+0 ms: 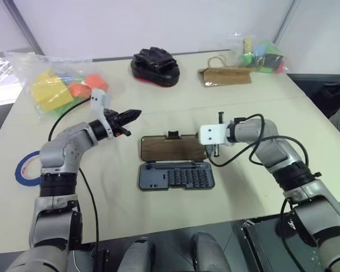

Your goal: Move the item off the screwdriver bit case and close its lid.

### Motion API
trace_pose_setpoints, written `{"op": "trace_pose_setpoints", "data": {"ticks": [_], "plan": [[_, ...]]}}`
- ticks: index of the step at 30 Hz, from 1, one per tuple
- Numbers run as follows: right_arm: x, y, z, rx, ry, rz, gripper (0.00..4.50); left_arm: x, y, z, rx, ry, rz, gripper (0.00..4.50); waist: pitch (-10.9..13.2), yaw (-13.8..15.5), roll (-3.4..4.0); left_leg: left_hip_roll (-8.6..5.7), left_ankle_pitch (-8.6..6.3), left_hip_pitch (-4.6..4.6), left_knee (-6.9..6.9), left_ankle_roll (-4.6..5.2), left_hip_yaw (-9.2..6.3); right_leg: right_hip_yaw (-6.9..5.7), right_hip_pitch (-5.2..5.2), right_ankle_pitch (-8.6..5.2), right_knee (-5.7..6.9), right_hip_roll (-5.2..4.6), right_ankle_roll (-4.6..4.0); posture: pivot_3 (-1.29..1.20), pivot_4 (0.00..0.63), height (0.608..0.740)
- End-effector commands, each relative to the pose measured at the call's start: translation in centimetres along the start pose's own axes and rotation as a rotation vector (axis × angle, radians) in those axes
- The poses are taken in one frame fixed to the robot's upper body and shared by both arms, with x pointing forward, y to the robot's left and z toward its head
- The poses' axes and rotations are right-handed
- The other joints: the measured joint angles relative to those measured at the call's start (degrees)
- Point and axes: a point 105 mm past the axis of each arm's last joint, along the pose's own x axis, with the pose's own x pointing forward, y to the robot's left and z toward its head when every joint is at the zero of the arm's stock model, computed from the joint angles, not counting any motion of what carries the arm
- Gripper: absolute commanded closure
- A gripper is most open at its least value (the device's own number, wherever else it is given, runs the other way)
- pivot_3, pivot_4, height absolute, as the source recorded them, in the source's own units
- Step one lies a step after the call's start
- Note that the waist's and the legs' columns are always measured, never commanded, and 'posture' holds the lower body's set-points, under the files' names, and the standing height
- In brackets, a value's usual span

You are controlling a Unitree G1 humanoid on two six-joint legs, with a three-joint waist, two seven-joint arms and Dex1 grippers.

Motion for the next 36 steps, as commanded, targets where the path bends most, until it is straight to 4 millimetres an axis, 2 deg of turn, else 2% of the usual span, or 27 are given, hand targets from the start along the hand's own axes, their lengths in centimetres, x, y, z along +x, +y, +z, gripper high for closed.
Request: {"op": "trace_pose_setpoints", "data": {"ticks": [1,7,12,16,21,24,26,28,34,36], "plan": [[-1.4,-2.2,0.8,-0.060,-0.008,-0.118,4.50,-0.4,1.8,1.1,0.029,-0.033,0.077,4.50,0.00,0.04,0.00,0.00,0.00,-0.01,0.00,0.00,0.00,0.00,0.00,0.00,0.00,0.00,0.00,0.00,0.150,0.740],[-2.4,-2.8,1.8,-0.059,-0.024,-0.170,4.50,0.5,2.9,-2.7,0.077,0.088,0.097,4.50,0.00,0.05,-0.01,-0.01,0.00,-0.03,-0.01,0.00,0.01,-0.01,0.00,0.00,-0.01,0.00,0.00,0.00,0.150,0.740],[-2.6,-2.9,2.2,-0.042,-0.024,-0.179,4.50,0.9,0.6,-6.0,0.158,0.235,-0.071,4.50,0.01,0.03,-0.01,-0.02,0.00,-0.06,-0.01,0.00,0.02,-0.02,-0.01,0.00,-0.01,0.00,0.00,0.00,0.150,0.740],[-2.7,-2.5,2.2,-0.042,-0.016,-0.167,4.50,1.3,-0.9,-6.3,0.130,0.247,-0.163,4.50,0.01,-0.01,-0.01,-0.01,0.00,-0.07,-0.01,0.00,0.05,-0.02,-0.03,0.00,0.00,0.00,0.00,0.00,0.150,0.740],[-2.7,-1.7,3.0,0.026,-0.051,-0.124,4.50,1.5,-1.6,-5.9,0.129,0.234,-0.194,4.50,0.01,0.09,-0.01,-0.01,0.00,-0.09,0.00,0.01,0.04,-0.03,-0.03,0.00,-0.01,0.00,0.00,0.00,0.150,0.740],[-2.9,-1.3,3.5,0.075,-0.072,-0.093,3.59,1.6,-1.8,-5.6,0.126,0.222,-0.199,4.50,0.01,0.11,-0.01,-0.01,0.00,-0.12,0.00,0.01,0.02,-0.05,-0.03,0.00,-0.01,0.00,0.00,0.00,0.150,0.740],[-3.2,-1.2,3.5,0.065,-0.054,-0.080,2.65,1.7,-2.0,-5.5,0.127,0.216,-0.204,4.50,0.01,0.13,-0.01,-0.01,0.00,-0.13,0.01,0.01,-0.01,-0.04,-0.03,0.00,-0.01,0.00,0.00,0.00,0.150,0.740],[-5.1,-1.3,3.6,0.057,-0.041,-0.031,1.58,1.8,-2.2,-5.4,0.131,0.214,-0.213,4.50,0.02,0.37,0.02,-0.02,-0.01,-0.15,0.02,0.01,-0.02,-0.05,-0.03,0.00,-0.02,0.00,0.00,0.00,0.150,0.740],[-11.0,-2.8,3.9,0.179,-0.023,-0.052,1.58,1.8,-3.5,-4.5,0.144,0.201,-0.275,4.50,0.05,1.16,0.01,-0.03,-0.01,-0.36,0.09,0.02,-0.06,-0.10,-0.13,0.00,-0.05,-0.01,0.00,0.00,0.150,0.740],[-12.0,-2.7,3.7,0.200,-0.004,-0.059,1.58,1.7,-3.8,-4.2,0.151,0.201,-0.293,4.50,0.05,1.49,0.01,-0.03,-0.01,-0.40,0.10,0.02,-0.06,-0.10,-0.17,0.00,-0.05,-0.01,0.00,0.00,0.150,0.740]]}}
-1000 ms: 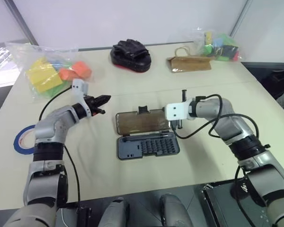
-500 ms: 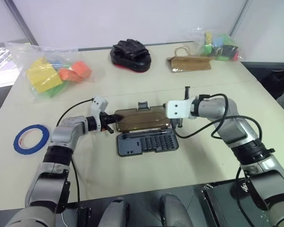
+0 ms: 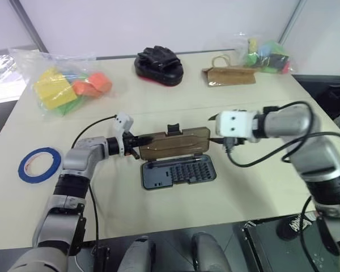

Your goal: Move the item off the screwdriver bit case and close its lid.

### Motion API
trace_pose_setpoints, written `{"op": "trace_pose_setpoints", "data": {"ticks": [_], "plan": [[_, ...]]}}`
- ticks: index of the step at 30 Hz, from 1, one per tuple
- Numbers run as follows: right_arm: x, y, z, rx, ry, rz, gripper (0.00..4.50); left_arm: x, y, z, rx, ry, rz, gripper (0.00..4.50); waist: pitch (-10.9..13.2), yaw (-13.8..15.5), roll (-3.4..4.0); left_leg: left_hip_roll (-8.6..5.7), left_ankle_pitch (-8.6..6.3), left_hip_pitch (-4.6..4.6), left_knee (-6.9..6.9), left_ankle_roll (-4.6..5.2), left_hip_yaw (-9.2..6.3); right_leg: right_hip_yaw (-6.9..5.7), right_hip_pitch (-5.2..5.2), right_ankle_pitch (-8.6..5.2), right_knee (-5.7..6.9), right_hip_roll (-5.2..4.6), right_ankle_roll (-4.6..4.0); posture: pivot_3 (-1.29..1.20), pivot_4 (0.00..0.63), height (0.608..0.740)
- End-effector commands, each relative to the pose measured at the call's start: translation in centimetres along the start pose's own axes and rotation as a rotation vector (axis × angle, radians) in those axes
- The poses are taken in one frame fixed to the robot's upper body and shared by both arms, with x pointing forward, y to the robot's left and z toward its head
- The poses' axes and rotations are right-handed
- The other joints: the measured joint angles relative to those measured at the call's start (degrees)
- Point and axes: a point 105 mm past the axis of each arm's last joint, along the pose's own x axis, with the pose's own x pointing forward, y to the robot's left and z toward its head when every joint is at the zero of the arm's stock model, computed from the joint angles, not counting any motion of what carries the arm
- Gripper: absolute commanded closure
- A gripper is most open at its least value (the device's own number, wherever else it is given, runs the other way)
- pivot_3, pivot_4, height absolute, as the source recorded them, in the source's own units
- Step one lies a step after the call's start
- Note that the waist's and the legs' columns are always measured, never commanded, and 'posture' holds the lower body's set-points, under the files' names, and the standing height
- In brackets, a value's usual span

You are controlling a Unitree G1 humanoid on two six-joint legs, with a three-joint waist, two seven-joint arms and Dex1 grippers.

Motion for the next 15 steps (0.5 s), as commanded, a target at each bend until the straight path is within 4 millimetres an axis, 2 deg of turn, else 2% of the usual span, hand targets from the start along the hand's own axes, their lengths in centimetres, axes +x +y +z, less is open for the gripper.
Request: {"op": "trace_pose_setpoints", "data": {"ticks": [1,5,9,15], "plan": [[-2.7,-0.9,0.4,0.033,0.007,-0.072,1.58,-0.3,-1.3,2.2,0.056,-0.036,-0.068,4.50,0.00,0.25,-0.01,0.00,0.00,0.00,0.00,0.00,0.00,0.01,0.00,0.00,-0.04,0.00,0.00,0.00,0.150,0.740],[-3.6,-1.2,-0.6,0.078,0.054,-0.135,1.58,-0.7,-3.1,2.5,0.067,-0.004,-0.171,4.50,0.00,0.27,-0.01,0.00,-0.01,-0.04,0.05,0.01,0.07,0.01,0.01,0.00,-0.08,0.00,0.00,0.00,0.150,0.740],[-3.8,-1.0,-1.2,0.096,0.076,-0.152,1.58,-1.9,-5.0,1.0,0.074,0.113,-0.295,4.50,0.00,0.17,0.00,0.00,-0.01,-0.04,0.02,0.01,0.12,0.02,-0.01,0.00,-0.06,-0.01,0.00,0.00,0.150,0.740],[-3.5,-0.6,-1.1,0.104,0.070,-0.149,1.58,-3.2,-5.9,-1.4,0.098,0.259,-0.377,4.50,0.01,0.21,0.01,0.01,-0.01,-0.05,0.03,0.01,0.17,0.02,-0.02,0.00,-0.07,0.00,0.00,0.00,0.150,0.740]]}}
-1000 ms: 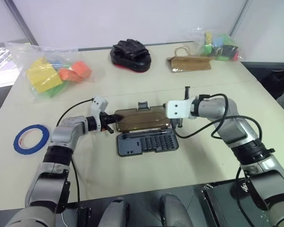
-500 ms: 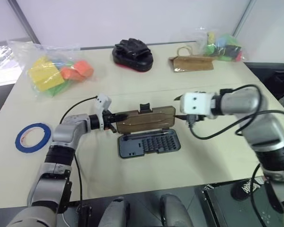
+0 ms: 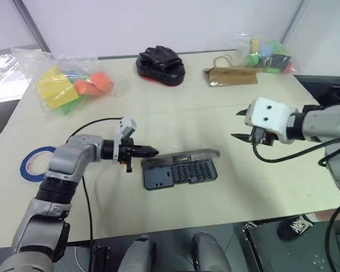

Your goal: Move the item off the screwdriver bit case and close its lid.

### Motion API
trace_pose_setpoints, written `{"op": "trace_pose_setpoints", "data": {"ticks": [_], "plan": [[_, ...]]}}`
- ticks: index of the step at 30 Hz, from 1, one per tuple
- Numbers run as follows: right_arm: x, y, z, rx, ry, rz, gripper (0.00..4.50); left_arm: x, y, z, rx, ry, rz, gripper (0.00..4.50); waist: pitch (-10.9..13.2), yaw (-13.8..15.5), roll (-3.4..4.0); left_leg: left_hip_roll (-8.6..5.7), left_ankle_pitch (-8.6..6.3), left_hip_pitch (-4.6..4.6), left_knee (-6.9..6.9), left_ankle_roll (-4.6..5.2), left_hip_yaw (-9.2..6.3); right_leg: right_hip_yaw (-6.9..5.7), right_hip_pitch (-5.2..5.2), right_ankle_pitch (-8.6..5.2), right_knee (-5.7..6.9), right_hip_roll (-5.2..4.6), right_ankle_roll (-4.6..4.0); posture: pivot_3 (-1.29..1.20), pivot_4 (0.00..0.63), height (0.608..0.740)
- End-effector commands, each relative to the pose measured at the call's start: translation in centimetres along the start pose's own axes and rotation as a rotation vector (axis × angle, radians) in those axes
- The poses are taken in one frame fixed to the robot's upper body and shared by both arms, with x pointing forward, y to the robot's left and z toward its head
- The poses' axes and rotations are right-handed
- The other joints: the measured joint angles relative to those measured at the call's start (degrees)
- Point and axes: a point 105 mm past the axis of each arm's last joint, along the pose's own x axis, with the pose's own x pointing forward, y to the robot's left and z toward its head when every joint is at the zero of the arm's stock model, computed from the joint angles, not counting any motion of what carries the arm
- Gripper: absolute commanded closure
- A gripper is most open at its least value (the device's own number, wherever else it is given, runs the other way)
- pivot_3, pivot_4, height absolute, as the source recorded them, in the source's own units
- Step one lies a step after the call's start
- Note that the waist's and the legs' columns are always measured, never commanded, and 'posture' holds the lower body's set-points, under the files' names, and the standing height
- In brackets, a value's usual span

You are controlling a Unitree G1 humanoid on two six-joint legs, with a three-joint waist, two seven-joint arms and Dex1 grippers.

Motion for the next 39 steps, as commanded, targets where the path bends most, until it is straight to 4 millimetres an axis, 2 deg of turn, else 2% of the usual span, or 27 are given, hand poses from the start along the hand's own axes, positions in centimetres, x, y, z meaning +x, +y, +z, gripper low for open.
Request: {"op": "trace_pose_setpoints", "data": {"ticks": [1,3,6,9,12,16,21,25,28,32,38,39], "plan": [[-0.9,-0.6,1.0,-0.025,-0.027,-0.044,1.58,-0.3,-1.2,-1.0,0.056,0.082,-0.067,4.50,0.00,-0.02,0.00,0.00,0.00,-0.01,0.00,0.00,0.00,0.00,0.00,0.00,-0.01,0.00,0.00,0.00,0.150,0.740],[-0.9,-0.4,1.2,-0.007,-0.043,-0.035,1.58,-0.2,-1.0,-1.6,0.067,0.100,-0.062,4.50,0.00,0.12,0.00,0.00,-0.01,-0.01,0.00,0.01,0.01,0.01,0.00,0.00,-0.01,0.00,0.00,0.00,0.150,0.740],[-0.7,0.4,1.9,0.073,-0.108,0.017,1.58,0.6,0.0,-1.3,0.091,0.078,-0.018,4.50,0.00,0.33,0.00,0.00,0.00,-0.10,0.05,0.01,-0.01,-0.03,0.01,0.00,-0.09,0.00,0.00,0.00,0.150,0.740],[-0.3,2.7,2.8,0.204,-0.195,0.133,1.58,1.8,0.4,-0.3,0.093,0.031,-0.013,4.50,0.01,0.34,-0.01,0.00,0.00,-0.10,0.07,0.01,-0.01,-0.04,0.06,0.00,-0.16,0.00,0.00,0.00,0.150,0.740],[0.3,5.6,2.6,0.367,-0.213,0.251,1.58,2.7,0.3,-0.4,0.077,0.025,-0.026,4.50,0.00,0.17,-0.01,0.00,-0.01,-0.12,0.05,0.03,-0.07,-0.09,0.08,0.00,-0.18,0.00,0.00,0.00,0.150,0.740],[0.6,9.4,2.5,0.538,-0.227,0.424,1.58,3.3,0.0,-2.2,0.077,0.087,-0.051,4.50,-0.01,0.19,-0.02,0.00,-0.02,-0.11,0.06,0.05,-0.10,-0.10,0.07,0.00,-0.17,0.00,0.00,0.00,0.150,0.740],[1.6,12.3,2.7,0.661,-0.232,0.538,1.58,3.1,-0.6,-5.1,0.097,0.200,-0.092,4.50,-0.07,0.12,-0.01,0.00,-0.03,0.04,0.05,0.06,-0.12,-0.07,0.20,0.00,-0.20,0.00,0.00,0.00,0.150,0.740],[2.3,13.6,3.2,0.729,-0.234,0.593,1.58,2.6,-0.4,-6.5,0.103,0.255,-0.083,4.50,-0.13,0.18,0.09,0.03,-0.25,0.51,-0.09,0.44,-0.13,-0.02,0.55,0.00,-0.21,0.00,0.00,0.00,0.150,0.740],[3.8,14.2,3.1,0.777,-0.212,0.586,1.58,2.2,0.0,-6.8,0.097,0.264,-0.060,4.50,-0.20,0.17,0.07,0.04,-0.29,0.65,-0.09,0.52,-0.18,-0.07,0.85,0.00,-0.44,0.03,0.00,0.00,0.150,0.740],[5.0,15.2,3.0,0.795,-0.171,0.577,1.58,2.1,0.4,-6.4,0.092,0.240,-0.037,4.50,-0.24,0.19,0.13,0.05,-0.30,0.77,-0.09,0.54,-0.25,-0.11,1.06,0.00,-0.57,0.04,0.00,0.00,0.150,0.740],[5.9,15.7,2.7,0.813,-0.130,0.538,1.58,2.2,0.8,-5.1,0.085,0.187,-0.006,4.50,-0.25,0.19,0.13,0.04,-0.30,0.80,-0.07,0.54,-0.30,-0.15,1.11,0.00,-0.57,0.04,0.00,0.00,0.150,0.740],[6.0,15.5,2.6,0.824,-0.128,0.527,1.81,2.1,0.8,-5.0,0.087,0.185,-0.004,4.50,-0.25,0.20,0.13,0.04,-0.30,0.81,-0.07,0.54,-0.30,-0.15,1.13,0.00,-0.57,0.04,0.00,0.00,0.150,0.740]]}}
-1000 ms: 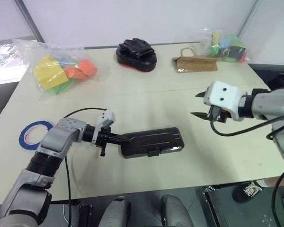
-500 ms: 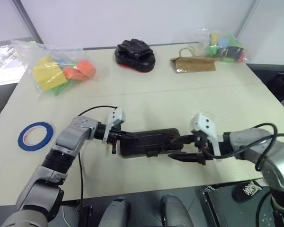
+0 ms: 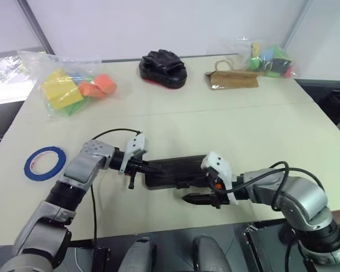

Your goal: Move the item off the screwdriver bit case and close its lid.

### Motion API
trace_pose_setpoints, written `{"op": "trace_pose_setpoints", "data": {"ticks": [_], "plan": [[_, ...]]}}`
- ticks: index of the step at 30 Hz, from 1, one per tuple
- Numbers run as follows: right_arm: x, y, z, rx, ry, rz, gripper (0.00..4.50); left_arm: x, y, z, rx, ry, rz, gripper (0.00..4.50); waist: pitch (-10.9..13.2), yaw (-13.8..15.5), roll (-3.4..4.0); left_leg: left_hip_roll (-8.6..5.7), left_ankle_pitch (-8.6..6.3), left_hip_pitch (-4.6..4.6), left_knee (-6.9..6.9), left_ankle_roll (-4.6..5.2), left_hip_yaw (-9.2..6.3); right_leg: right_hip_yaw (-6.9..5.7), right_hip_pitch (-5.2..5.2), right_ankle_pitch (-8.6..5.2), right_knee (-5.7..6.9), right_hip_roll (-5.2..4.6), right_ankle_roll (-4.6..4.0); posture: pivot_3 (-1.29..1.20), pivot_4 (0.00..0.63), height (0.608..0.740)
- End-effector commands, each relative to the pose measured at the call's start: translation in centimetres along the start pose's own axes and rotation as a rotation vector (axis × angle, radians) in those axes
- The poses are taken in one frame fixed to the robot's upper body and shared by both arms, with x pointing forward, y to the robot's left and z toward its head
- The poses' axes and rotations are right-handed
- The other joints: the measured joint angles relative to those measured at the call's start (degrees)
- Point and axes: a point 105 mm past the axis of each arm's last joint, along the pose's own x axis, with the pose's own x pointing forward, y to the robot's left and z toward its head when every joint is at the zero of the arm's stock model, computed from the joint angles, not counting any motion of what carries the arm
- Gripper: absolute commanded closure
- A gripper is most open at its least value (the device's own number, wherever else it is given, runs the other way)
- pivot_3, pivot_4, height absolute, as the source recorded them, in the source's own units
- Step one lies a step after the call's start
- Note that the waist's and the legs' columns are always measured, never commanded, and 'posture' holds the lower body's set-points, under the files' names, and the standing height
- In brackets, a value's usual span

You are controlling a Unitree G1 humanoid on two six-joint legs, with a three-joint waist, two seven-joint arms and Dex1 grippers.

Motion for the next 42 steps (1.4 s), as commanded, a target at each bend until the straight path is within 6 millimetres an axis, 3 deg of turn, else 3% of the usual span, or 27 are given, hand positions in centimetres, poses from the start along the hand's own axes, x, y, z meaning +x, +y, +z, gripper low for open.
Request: {"op": "trace_pose_setpoints", "data": {"ticks": [1,2,6,7,16,28,42], "plan": [[-0.1,-0.7,0.5,0.011,-0.026,-0.054,2.08,-0.1,0.7,-2.7,-0.106,0.074,0.068,4.50,0.00,0.03,0.00,0.00,0.00,0.00,0.01,0.00,-0.01,0.00,0.01,0.00,0.00,0.00,0.00,0.00,0.150,0.740],[-0.1,-0.8,0.5,0.017,-0.028,-0.061,2.38,-0.1,0.7,-2.6,-0.106,0.074,0.069,4.50,0.00,0.05,0.00,0.00,0.00,0.01,0.02,0.00,-0.02,-0.01,0.03,0.00,0.00,0.00,0.00,0.00,0.150,0.740],[0.2,-1.0,0.5,0.019,-0.027,-0.083,4.40,-0.1,0.8,-2.5,-0.106,0.064,0.083,4.50,-0.01,0.03,0.01,-0.01,0.00,0.03,0.02,0.00,-0.03,-0.01,0.05,0.00,0.00,0.00,0.00,0.00,0.150,0.740],[0.2,-1.0,0.4,0.019,-0.025,-0.088,4.46,-0.2,0.8,-2.5,-0.107,0.062,0.084,4.50,-0.01,0.03,0.01,-0.01,0.00,0.03,0.02,0.00,-0.03,-0.01,0.05,0.00,0.00,0.00,0.00,0.00,0.150,0.740],[1.4,-0.8,-0.1,-0.006,-0.001,-0.141,4.46,-0.4,0.8,-2.2,-0.107,0.053,0.097,4.50,-0.02,-0.09,-0.01,-0.01,0.00,0.03,0.02,0.00,-0.04,-0.01,0.05,0.00,0.00,0.00,0.00,0.00,0.150,0.740],[1.7,-0.4,0.3,-0.020,-0.016,-0.147,4.46,-0.4,6.1,2.8,-0.104,-0.108,0.252,4.50,0.03,-0.24,-0.10,0.00,0.01,-0.23,0.01,-0.01,-0.04,-0.03,-0.24,0.00,0.01,0.05,0.01,0.00,0.150,0.740],[1.6,-0.4,0.7,-0.038,-0.020,-0.171,4.46,6.3,4.5,2.5,0.062,0.026,0.019,4.50,0.05,-0.11,-0.12,-0.02,0.00,-0.29,0.01,0.01,0.01,-0.02,-0.27,0.00,-0.05,0.03,0.01,0.00,0.150,0.740]]}}
